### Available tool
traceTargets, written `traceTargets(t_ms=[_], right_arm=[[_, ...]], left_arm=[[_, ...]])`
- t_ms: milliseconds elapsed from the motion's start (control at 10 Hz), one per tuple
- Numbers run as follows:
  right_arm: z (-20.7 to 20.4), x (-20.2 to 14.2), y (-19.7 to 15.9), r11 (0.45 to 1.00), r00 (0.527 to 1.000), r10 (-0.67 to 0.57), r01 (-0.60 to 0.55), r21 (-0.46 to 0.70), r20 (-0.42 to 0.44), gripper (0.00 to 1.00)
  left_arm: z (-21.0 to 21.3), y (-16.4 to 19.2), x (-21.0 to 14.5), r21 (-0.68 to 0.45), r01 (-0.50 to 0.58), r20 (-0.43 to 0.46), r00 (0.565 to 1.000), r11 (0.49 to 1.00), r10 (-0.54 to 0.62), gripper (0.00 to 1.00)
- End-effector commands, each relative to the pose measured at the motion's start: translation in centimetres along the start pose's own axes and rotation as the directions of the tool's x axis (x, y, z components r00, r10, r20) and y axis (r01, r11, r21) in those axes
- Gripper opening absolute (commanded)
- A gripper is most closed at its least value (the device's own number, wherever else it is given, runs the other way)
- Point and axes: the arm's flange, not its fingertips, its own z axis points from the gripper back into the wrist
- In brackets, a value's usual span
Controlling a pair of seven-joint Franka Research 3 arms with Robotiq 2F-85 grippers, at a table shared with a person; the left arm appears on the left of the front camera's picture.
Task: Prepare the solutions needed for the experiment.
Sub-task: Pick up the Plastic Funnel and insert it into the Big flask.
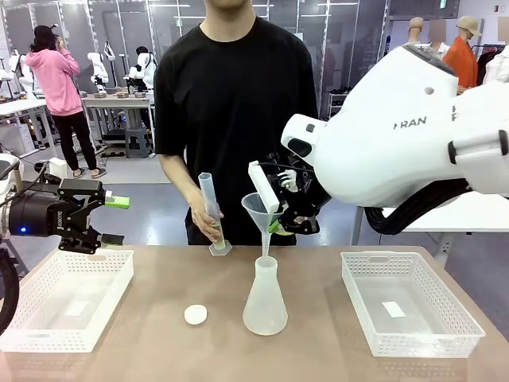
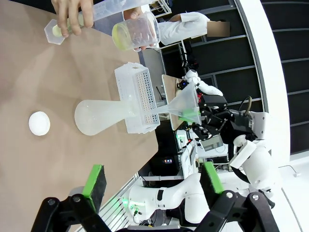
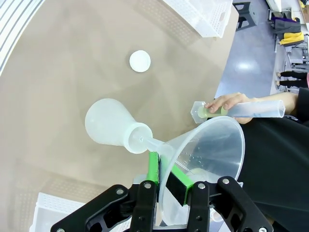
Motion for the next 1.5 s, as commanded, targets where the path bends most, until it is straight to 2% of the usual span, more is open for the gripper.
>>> traceTargets(t_ms=[0, 1000, 1100, 1200, 1300, 1400], right_arm=[[-1.3, -0.7, 0.1, 1.0, 0.999, 0.017, -0.017, -0.018, 0.03, 0.07], [-4.6, -2.7, 1.1, 0.999, 0.999, -0.035, 0.033, 0.034, 0.039, 0.07], [-4.7, -2.7, 1.1, 0.999, 0.998, -0.04, 0.04, 0.023, 0.037, 0.25], [-4.7, -2.7, 1.2, 0.999, 0.999, -0.042, 0.041, 0.019, 0.032, 0.26], [-4.7, -2.7, 1.2, 0.999, 0.999, -0.045, 0.044, 0.025, 0.03, 0.45], [-4.8, -2.7, 1.2, 0.998, 0.999, -0.045, 0.043, 0.036, 0.031, 0.16]], left_arm=[[-0.2, -0.3, 0.0, -0.026, -0.013, 0.008, 1.0, 1.0, 0.014, 1.0], [-0.2, -0.3, 0.0, -0.026, -0.013, 0.008, 1.0, 1.0, 0.014, 1.0], [-0.2, -0.3, 0.0, -0.026, -0.013, 0.008, 1.0, 1.0, 0.014, 1.0], [-0.2, -0.3, 0.0, -0.026, -0.013, 0.008, 1.0, 1.0, 0.014, 1.0], [-0.2, -0.3, 0.0, -0.026, -0.013, 0.008, 1.0, 1.0, 0.014, 1.0], [-0.2, -0.3, 0.0, -0.026, -0.013, 0.008, 1.0, 1.0, 0.014, 1.0]])
